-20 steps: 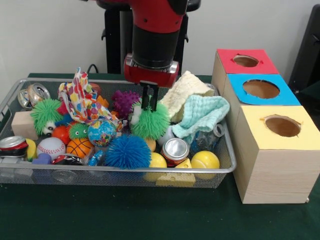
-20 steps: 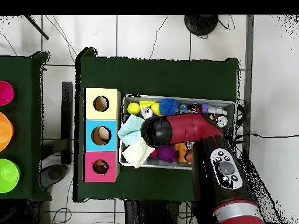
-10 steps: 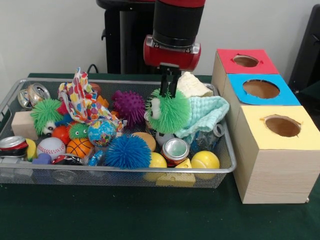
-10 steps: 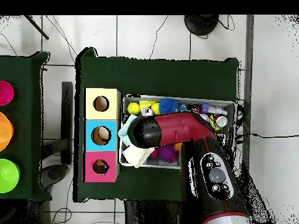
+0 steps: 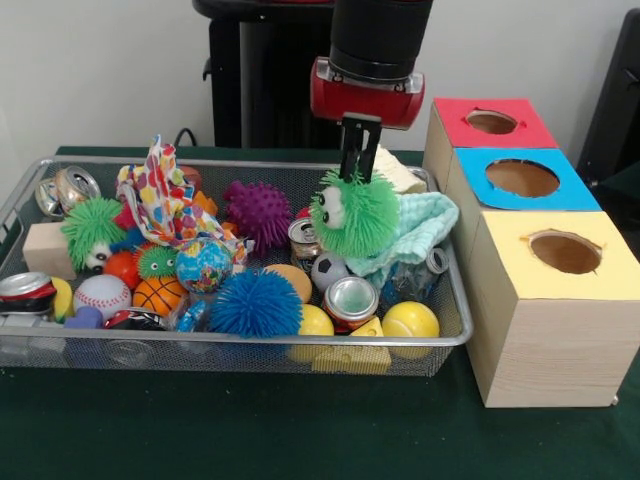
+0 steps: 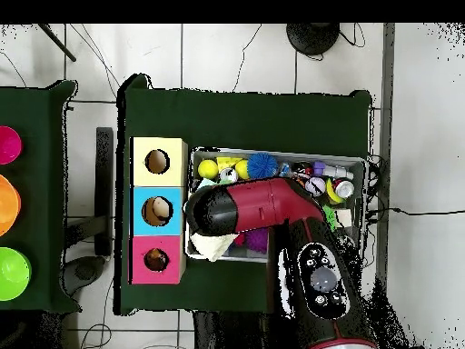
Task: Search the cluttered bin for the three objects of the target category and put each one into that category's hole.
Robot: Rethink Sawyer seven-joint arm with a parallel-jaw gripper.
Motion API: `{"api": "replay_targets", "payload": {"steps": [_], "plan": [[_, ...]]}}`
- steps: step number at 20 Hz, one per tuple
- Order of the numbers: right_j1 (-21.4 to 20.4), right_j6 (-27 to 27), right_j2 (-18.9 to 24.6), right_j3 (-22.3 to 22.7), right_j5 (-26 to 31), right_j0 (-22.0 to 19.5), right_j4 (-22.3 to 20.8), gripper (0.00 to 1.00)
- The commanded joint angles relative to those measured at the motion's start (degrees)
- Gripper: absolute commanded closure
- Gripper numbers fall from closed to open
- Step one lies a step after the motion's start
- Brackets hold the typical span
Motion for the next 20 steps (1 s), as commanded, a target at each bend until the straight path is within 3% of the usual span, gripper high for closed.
{"api": "replay_targets", "payload": {"steps": [1, 13, 20], "plan": [[-1.7, 6.4, -1.8, 10.3, -2.5, 0.9, 1.0, 1.00], [-2.3, 11.8, -6.3, 16.8, -10.2, 4.7, 0.5, 1.00], [2.6, 12.9, -9.3, 16.2, -16.4, 7.3, 1.2, 1.00]]}}
